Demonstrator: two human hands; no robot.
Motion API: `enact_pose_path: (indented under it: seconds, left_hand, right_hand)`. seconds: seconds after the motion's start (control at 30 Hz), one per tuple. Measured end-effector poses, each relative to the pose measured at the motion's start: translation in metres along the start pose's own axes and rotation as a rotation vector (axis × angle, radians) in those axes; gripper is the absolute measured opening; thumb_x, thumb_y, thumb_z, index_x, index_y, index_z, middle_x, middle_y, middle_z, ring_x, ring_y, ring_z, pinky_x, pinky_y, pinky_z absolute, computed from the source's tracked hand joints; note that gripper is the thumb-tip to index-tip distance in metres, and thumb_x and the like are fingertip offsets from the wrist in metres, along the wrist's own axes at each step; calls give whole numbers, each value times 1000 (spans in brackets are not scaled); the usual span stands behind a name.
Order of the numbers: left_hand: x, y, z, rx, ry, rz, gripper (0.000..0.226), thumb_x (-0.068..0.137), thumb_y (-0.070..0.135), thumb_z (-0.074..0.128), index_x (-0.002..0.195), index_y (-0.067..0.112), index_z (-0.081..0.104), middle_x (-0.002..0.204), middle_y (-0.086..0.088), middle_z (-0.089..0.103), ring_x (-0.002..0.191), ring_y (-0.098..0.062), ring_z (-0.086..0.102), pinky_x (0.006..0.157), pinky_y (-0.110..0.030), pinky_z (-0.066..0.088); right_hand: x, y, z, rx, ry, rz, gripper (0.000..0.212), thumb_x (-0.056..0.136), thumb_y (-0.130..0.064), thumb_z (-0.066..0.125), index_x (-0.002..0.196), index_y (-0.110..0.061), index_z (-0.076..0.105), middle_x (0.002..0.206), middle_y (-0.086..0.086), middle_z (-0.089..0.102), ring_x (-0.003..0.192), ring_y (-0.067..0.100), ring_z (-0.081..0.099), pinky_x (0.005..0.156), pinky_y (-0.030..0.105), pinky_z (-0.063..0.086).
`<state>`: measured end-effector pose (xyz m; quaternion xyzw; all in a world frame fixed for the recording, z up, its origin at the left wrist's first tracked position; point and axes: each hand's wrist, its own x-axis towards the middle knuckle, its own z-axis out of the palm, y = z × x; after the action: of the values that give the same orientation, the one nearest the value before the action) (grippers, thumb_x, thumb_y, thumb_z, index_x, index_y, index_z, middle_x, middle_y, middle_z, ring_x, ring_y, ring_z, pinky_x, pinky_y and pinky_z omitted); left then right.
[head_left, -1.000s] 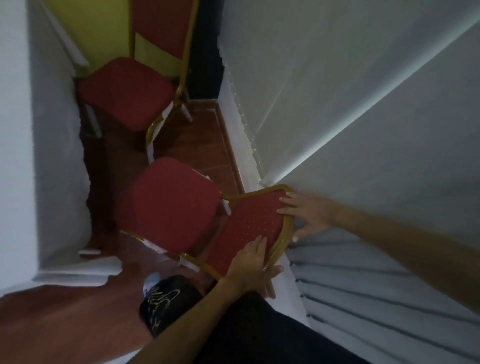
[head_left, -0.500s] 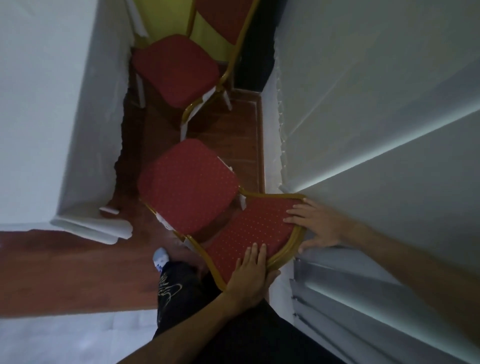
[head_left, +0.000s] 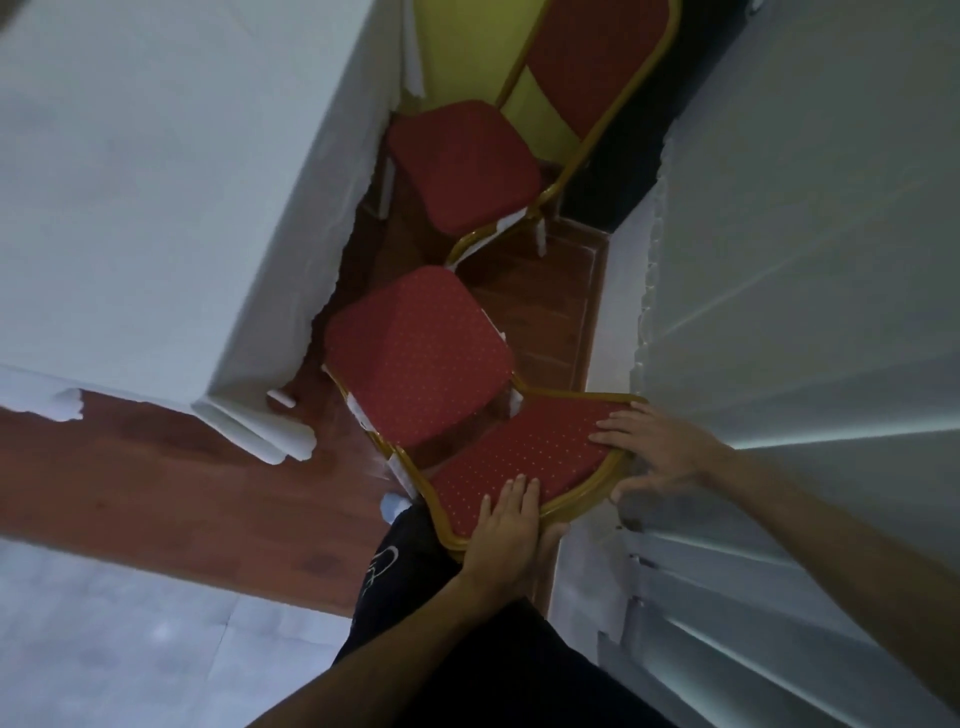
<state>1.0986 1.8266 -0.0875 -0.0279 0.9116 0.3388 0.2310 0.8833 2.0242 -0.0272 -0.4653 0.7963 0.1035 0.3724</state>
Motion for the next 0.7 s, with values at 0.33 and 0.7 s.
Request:
enact_pose_path:
  seconds: [0.33, 0.7]
  left_hand:
    - [28, -17, -43, -174, -160, -52, 92, 91, 77, 29, 157, 16, 10, 164, -7, 13, 149, -25, 15, 120, -52, 14]
    - [22, -35, -34, -116, -134, -187, 110, 72, 95, 20, 157, 27, 6, 165, 0, 9, 150, -20, 10, 121, -49, 9]
  right_hand:
    - [36, 14, -40, -81, -120, -111, 117, 67, -100, 8, 156, -26, 28, 161, 3, 29, 148, 23, 25, 121, 41, 5]
    - [59, 18, -33, -64, -175, -249, 113, 72, -98, 22, 159, -28, 12, 165, -1, 13, 151, 18, 12, 120, 33, -1]
